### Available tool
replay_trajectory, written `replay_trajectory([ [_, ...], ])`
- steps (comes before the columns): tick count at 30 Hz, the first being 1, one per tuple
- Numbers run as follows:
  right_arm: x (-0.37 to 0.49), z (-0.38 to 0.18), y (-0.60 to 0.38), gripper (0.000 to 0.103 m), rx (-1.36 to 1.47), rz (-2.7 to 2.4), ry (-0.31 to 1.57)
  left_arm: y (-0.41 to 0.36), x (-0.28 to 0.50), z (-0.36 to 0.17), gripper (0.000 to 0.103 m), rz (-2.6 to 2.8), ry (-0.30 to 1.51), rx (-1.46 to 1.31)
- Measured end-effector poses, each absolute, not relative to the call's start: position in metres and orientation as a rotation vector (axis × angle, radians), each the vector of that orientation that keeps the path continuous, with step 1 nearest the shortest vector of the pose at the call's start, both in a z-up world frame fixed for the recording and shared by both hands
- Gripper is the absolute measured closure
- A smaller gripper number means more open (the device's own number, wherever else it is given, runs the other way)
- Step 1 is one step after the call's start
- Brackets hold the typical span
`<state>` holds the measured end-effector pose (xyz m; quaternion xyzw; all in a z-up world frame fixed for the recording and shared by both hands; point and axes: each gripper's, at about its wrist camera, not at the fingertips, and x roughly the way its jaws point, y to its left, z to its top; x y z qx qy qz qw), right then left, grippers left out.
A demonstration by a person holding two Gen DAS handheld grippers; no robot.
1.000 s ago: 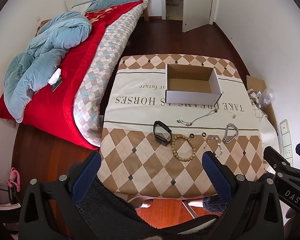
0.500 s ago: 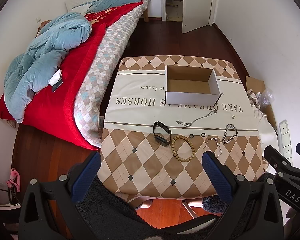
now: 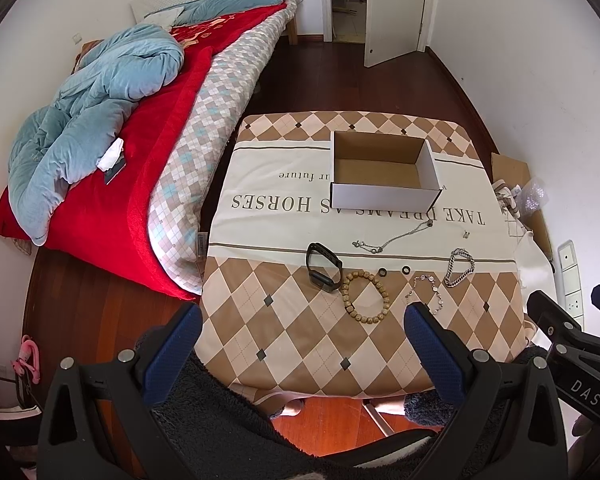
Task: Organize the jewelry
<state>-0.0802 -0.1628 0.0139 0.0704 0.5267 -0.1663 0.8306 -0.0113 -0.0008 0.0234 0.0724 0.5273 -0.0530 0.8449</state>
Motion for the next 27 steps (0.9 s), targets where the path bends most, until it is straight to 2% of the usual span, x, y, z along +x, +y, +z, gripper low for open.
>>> replay_trajectory([
  [27, -0.0779, 0.0219, -0.1593, 0.0, 0.141, -0.346, 1.103, -0.0058, -0.0107, 0.0294, 0.0, -0.114, 1.104, 0.15],
])
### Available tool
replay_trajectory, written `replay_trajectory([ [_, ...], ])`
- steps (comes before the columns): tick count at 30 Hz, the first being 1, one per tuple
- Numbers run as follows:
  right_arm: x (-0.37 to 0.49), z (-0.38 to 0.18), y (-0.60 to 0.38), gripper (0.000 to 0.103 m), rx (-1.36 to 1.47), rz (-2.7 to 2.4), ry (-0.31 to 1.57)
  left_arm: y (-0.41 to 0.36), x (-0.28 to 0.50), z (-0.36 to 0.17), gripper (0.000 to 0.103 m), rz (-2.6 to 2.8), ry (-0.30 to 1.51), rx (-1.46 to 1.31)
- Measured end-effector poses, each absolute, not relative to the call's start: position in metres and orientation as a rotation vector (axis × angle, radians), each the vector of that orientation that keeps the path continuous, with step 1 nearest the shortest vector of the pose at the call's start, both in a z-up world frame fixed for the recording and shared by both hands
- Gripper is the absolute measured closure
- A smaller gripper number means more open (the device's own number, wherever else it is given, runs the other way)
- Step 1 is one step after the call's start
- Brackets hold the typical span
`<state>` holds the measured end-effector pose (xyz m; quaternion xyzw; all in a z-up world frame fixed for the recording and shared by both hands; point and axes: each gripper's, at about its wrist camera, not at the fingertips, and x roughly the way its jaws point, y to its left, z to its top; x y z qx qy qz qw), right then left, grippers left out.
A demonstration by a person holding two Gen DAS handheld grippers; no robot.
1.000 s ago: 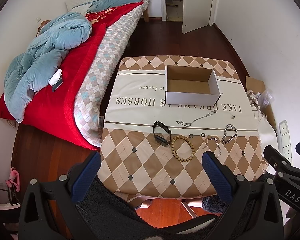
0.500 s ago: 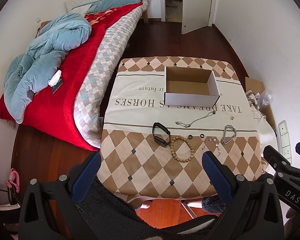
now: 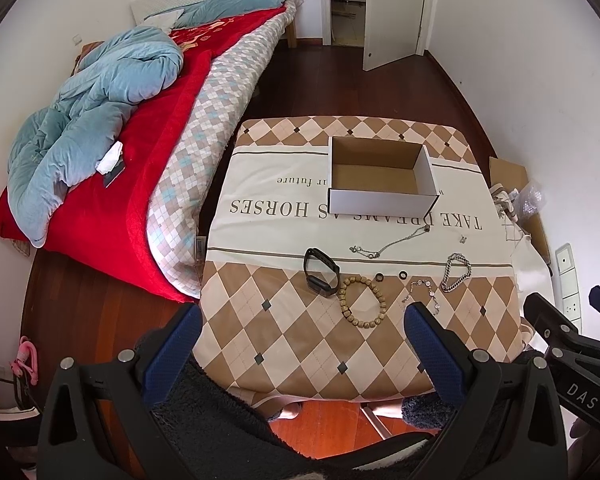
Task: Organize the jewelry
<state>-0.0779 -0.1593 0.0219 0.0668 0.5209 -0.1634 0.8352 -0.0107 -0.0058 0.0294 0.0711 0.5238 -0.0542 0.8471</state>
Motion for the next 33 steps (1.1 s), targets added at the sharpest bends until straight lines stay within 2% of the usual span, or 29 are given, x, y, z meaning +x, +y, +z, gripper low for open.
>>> replay_trajectory([
  [11, -0.07, 0.006, -0.165, 0.0, 0.142, -0.343, 1.133, 0.0, 0.005, 0.016, 0.0, -0.087, 1.1, 0.149],
  [20, -0.04, -0.044, -0.19, 0.0, 0.154, -0.354, 1.166, 0.005, 0.053, -0.059, 0.0, -0.019, 1.185, 0.262],
  [22, -0.032, -0.06, -0.196, 0.003, 0.153, -0.361, 1.186, 0.003, 0.06, -0.077, 0.0, -0.044, 1.216, 0.266],
  [24, -0.025, -0.075, -0.204, 0.017, 0.17, -0.366, 1.206, -0.003, 0.066, -0.097, 0.0, -0.066, 1.259, 0.272],
  [26, -0.021, -0.091, -0.213, 0.025, 0.19, -0.381, 1.225, -0.009, 0.071, -0.117, 0.0, -0.095, 1.305, 0.266],
  [31, -0.021, -0.115, -0.235, 0.03, 0.23, -0.42, 1.246, -0.028, 0.075, -0.155, 0.001, -0.169, 1.392, 0.241],
  [33, -0.023, -0.12, -0.244, 0.031, 0.245, -0.435, 1.247, -0.037, 0.076, -0.17, 0.006, -0.195, 1.418, 0.245],
])
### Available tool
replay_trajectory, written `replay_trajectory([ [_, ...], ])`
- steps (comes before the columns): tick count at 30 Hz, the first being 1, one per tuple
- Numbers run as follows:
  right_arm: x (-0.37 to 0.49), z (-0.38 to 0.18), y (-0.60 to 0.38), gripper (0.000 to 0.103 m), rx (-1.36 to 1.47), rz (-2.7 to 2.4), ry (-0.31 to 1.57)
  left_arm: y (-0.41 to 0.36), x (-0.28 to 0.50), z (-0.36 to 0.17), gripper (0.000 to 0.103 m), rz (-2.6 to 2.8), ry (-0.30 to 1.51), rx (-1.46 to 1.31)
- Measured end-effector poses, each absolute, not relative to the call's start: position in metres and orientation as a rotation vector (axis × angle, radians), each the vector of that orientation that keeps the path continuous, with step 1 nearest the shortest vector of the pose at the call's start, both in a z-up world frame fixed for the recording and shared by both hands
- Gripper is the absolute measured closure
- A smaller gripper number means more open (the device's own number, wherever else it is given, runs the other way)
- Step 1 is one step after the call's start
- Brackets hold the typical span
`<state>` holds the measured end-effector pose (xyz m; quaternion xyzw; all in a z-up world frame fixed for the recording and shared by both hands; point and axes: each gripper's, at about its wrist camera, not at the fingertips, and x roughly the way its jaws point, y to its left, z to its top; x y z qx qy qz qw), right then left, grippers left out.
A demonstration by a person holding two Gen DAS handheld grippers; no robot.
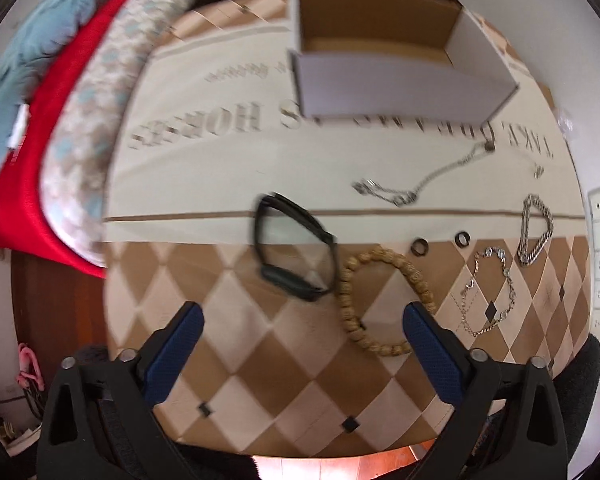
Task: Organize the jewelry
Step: 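Lower the left gripper onto the wooden bead bracelet and grasp it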
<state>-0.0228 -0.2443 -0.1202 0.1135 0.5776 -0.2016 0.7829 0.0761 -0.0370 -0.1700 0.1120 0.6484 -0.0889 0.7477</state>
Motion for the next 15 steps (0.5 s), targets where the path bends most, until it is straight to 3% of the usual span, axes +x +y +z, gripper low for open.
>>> replay_trajectory([
  [9, -0.033, -0.144, -0.273, 0.035, 0.315, -0.477, 1.279, -0.059, 0.078, -0.205, 0.02, -0.25, 1.468, 0.262],
  [11, -0.035, -0.147, -0.273, 0.035, 0.319, -0.474, 1.28, -0.061, 0.079, -0.21, 0.036, -0.259, 1.477, 0.258],
  [15, -0.035, -0.147, -0.27, 0.035, 0.323, -0.465, 1.278, -0.062, 0.08, -0.213, 0.05, -0.266, 1.477, 0.248],
])
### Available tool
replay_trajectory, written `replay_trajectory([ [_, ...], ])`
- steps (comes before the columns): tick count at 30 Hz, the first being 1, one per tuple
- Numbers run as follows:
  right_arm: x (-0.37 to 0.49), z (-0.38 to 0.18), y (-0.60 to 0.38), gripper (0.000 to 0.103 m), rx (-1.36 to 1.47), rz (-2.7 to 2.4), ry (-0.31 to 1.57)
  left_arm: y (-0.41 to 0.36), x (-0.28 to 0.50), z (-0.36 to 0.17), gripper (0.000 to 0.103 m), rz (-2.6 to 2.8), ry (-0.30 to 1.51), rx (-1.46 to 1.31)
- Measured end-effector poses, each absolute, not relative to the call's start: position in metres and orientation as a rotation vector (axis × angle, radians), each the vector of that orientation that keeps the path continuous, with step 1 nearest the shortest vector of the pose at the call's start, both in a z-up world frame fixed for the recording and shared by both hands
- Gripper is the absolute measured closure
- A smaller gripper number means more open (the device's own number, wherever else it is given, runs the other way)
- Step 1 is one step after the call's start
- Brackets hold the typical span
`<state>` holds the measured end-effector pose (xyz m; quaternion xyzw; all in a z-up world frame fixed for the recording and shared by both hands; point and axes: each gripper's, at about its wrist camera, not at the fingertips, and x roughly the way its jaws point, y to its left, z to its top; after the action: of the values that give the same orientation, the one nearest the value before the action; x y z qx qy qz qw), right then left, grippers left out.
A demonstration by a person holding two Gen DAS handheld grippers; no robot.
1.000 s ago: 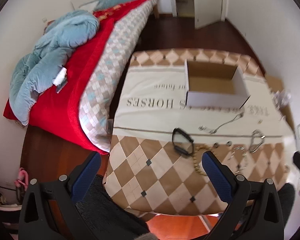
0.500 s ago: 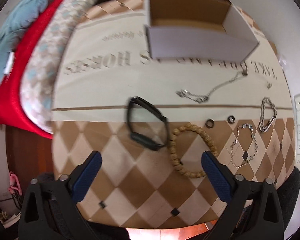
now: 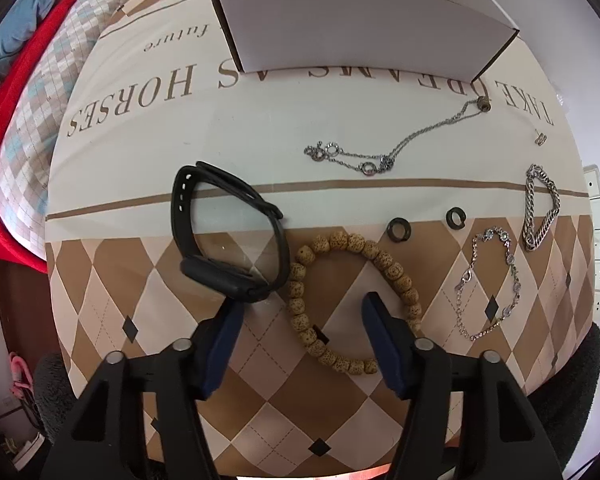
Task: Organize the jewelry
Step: 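Lower the left gripper onto the wooden bead bracelet and grasp it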
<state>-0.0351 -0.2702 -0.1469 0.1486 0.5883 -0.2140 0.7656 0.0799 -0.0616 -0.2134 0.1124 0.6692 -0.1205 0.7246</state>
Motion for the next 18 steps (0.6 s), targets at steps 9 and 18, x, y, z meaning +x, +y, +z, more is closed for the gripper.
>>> replay_trajectory([
  [9, -0.032, -0.138, -0.263, 0.035, 0.314, -0.455, 1.258, -0.047, 0.075, -0.196, 0.096, -0.291, 1.435, 0.242],
  [18, -0.017, -0.128, -0.234, 0.035, 0.302, -0.379, 1.231, 0.009, 0.061, -0.135, 0.097, -0.25, 1.327, 0.205],
])
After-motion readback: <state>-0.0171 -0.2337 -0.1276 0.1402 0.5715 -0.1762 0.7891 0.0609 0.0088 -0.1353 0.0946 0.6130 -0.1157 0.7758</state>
